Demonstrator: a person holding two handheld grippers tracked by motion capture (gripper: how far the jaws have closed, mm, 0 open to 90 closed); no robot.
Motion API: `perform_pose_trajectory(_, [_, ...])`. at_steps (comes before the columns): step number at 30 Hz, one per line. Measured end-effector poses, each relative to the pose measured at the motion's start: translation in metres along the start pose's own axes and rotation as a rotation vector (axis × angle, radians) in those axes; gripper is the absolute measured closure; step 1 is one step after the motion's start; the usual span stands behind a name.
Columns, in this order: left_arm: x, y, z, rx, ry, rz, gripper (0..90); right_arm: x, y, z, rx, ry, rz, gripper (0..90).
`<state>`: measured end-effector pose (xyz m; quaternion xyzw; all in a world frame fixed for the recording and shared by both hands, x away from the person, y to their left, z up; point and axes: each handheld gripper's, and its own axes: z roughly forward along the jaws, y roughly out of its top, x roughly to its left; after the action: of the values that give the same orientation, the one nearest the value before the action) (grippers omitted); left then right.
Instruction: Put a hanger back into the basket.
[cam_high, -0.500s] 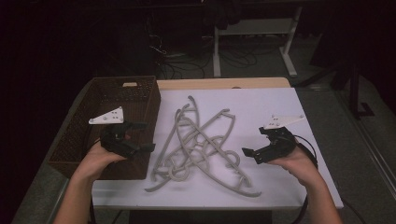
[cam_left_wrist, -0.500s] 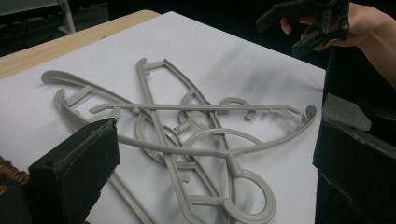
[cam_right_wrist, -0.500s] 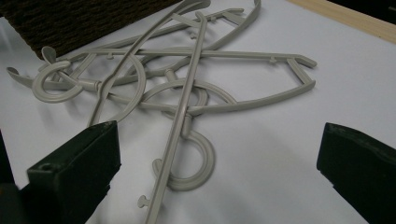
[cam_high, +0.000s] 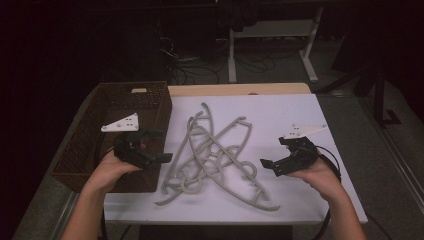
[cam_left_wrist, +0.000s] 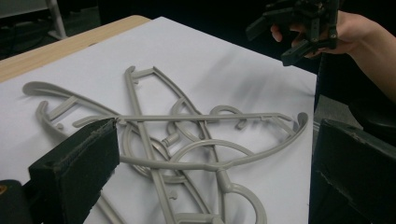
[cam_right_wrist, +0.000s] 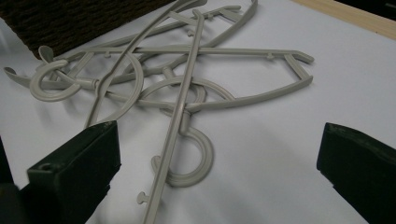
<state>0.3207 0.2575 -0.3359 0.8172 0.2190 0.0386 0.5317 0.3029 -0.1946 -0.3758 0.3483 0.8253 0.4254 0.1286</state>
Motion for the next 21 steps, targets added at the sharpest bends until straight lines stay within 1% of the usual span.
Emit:
perform_pose_trajectory(5, [-0.004, -0.003, 0.007, 0.015, -0.013, 0.003, 0.2, 0.005, 0.001, 0.006, 0.020, -0.001, -0.013, 0.0])
perform_pose_trajectory(10, [-0.004, -0.004, 0.010, 0.011, -0.020, -0.007, 0.2, 0.009, 0.000, 0.014, 0.031, 0.008, -0.013, 0.0])
perform_pose_trajectory(12, [-0.006, -0.004, 0.011, 0.010, -0.023, -0.004, 0.2, 0.011, -0.002, 0.018, 0.034, 0.015, -0.013, 1.1])
perform_pose_trajectory(14, [-0.008, -0.003, 0.011, 0.010, -0.026, 0.003, 0.2, 0.013, -0.004, 0.021, 0.036, 0.025, -0.013, 2.9])
perform_pose_trajectory(18, [-0.010, -0.004, 0.014, 0.011, -0.031, 0.004, 0.2, 0.016, -0.011, 0.027, 0.050, 0.035, -0.003, 6.6])
perform_pose_trajectory(21, [-0.011, -0.004, 0.015, 0.016, -0.036, 0.007, 0.2, 0.018, -0.015, 0.030, 0.059, 0.045, 0.010, 12.0])
